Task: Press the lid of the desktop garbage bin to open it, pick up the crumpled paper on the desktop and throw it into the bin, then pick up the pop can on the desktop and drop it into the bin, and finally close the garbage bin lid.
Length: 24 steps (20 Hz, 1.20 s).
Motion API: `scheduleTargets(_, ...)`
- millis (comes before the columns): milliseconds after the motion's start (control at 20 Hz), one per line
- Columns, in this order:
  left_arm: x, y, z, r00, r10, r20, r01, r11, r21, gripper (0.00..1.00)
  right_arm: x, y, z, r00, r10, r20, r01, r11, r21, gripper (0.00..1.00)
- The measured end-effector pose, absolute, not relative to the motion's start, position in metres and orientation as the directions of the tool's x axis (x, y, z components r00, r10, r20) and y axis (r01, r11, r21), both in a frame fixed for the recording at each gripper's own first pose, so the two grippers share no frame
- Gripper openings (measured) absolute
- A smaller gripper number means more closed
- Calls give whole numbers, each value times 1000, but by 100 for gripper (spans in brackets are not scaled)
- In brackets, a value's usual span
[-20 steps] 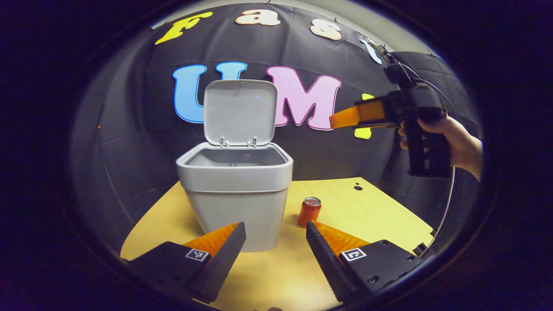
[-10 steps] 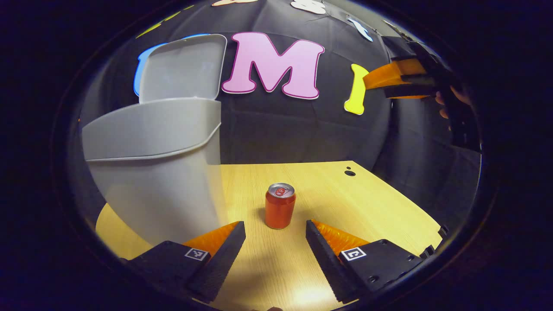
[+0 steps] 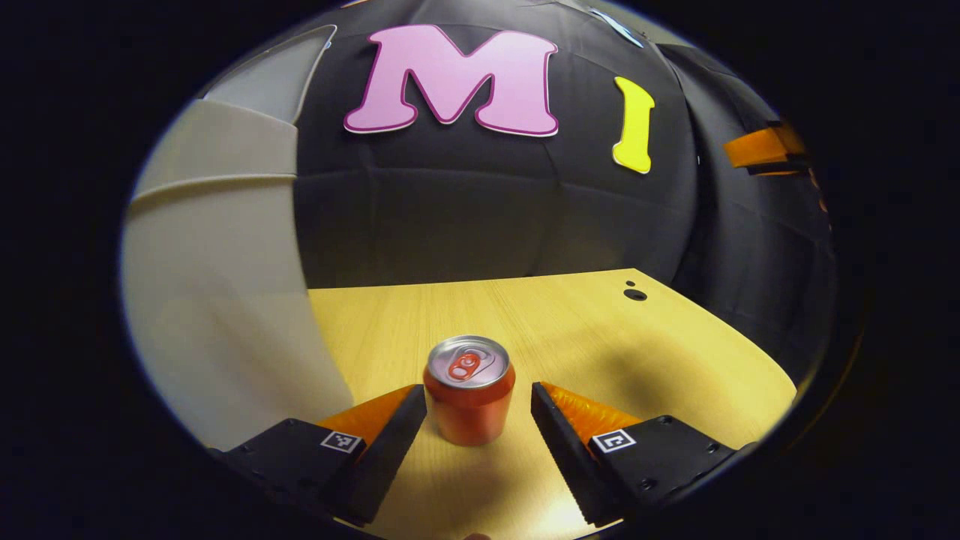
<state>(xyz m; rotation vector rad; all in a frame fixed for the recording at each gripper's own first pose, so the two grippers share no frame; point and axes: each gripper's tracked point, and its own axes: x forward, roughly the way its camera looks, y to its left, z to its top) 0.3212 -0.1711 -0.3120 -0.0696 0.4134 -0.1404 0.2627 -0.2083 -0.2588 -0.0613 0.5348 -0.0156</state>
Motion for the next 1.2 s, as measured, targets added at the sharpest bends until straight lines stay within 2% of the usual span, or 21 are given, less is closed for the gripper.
scheduleTargets(500, 355, -170, -334, 898, -112, -425, 83, 993, -87, 95, 254, -231, -292, 828, -37, -559, 16, 999, -43, 98)
scheduleTargets(550, 354, -170, -332, 897, -114, -427, 85, 993, -87, 88, 253, -230, -291, 828, -36, -559, 14, 999, -43, 98)
scheduleTargets(600, 351, -168, -325, 900, -110, -421, 84, 993, -80, 88, 253, -228, -290, 829, -31, -558, 11, 999, -39, 98)
scheduleTargets(800, 338, -178, -269, 918, -128, -375, 112, 992, -66, 88, 247, -219, -280, 834, -14, -552, 6, 1000, -16, 97)
scheduleTargets(1050, 314, -195, -162, 945, -184, -271, 166, 982, -86, 88, 239, -205, -256, 845, 10, -535, -16, 1000, -6, 97)
scheduleTargets(1200, 308, -185, -101, 962, -184, -202, 168, 981, -92, 87, 233, -199, -236, 855, 4, -518, -8, 1000, -5, 97)
